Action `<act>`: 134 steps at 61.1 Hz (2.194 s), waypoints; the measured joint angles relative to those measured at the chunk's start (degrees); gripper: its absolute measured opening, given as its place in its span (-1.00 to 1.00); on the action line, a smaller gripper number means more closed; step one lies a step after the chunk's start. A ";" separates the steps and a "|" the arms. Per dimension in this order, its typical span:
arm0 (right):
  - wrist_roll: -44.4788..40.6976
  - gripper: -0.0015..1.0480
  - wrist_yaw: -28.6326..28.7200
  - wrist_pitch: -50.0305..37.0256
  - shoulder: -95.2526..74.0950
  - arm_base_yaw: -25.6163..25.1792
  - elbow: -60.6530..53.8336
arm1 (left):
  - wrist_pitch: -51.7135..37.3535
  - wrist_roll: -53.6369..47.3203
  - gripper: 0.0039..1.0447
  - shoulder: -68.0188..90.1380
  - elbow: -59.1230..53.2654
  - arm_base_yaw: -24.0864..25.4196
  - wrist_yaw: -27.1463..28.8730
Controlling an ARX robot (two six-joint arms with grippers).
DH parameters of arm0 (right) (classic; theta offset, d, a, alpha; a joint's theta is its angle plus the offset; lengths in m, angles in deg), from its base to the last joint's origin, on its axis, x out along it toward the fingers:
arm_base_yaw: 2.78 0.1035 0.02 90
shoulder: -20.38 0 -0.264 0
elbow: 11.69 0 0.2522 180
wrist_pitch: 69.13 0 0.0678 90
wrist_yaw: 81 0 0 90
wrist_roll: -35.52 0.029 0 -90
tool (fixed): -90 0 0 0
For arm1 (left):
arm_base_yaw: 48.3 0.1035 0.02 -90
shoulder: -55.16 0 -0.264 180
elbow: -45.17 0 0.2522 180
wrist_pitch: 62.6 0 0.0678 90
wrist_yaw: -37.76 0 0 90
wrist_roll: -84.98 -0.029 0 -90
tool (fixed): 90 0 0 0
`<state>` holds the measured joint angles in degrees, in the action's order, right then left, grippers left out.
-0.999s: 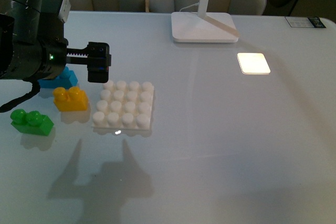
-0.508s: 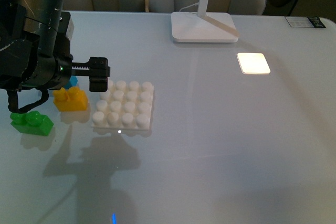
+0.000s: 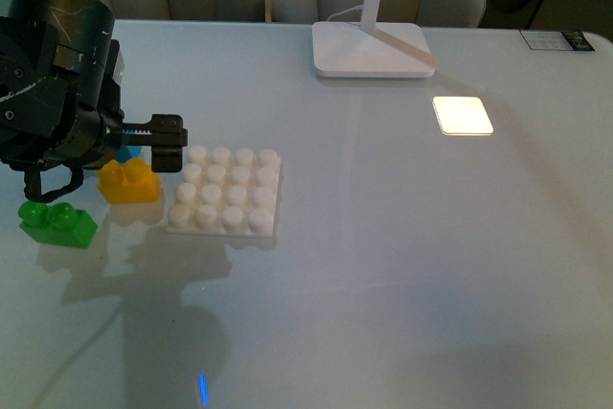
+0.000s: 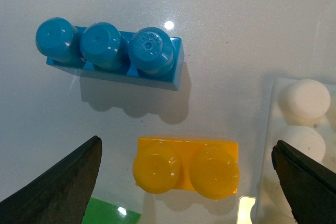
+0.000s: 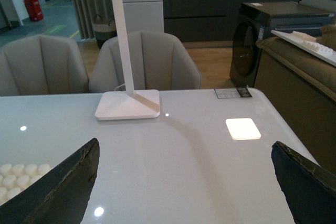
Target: Insert yellow block into base center
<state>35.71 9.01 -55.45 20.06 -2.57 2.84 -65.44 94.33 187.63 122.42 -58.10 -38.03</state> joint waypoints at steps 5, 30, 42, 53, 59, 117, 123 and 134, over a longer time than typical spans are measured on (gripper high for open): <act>0.00 0.83 0.00 0.00 0.00 0.00 0.00 | 0.79 0.22 0.86 0.00 0.26 0.46 0.39; 0.00 0.83 0.00 0.00 0.00 0.00 0.00 | 2.86 2.01 0.86 0.42 0.26 0.98 -1.16; 0.00 0.83 -0.02 0.00 0.00 0.00 0.00 | 3.23 2.78 0.86 0.61 0.46 0.87 -2.21; 0.00 0.83 -0.02 0.00 0.00 0.00 0.00 | 3.23 2.78 0.86 0.92 0.66 0.74 -2.19; 0.00 0.83 0.00 0.00 0.00 0.00 0.00 | 3.23 2.78 0.86 1.31 0.94 0.70 -2.16; 0.00 0.83 0.00 0.00 0.00 0.00 0.00 | 4.26 3.23 0.28 4.63 2.95 0.04 -1.44; 0.00 0.83 -0.02 0.00 0.00 0.00 0.00 | 4.26 3.41 0.19 4.63 2.95 -0.07 -1.29; 0.00 0.83 0.00 0.00 0.00 0.00 0.00 | 4.20 4.04 0.18 4.37 2.78 -0.35 -1.38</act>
<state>35.71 9.01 -55.45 20.06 -2.57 2.84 -61.24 98.37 192.00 125.19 -58.45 -39.40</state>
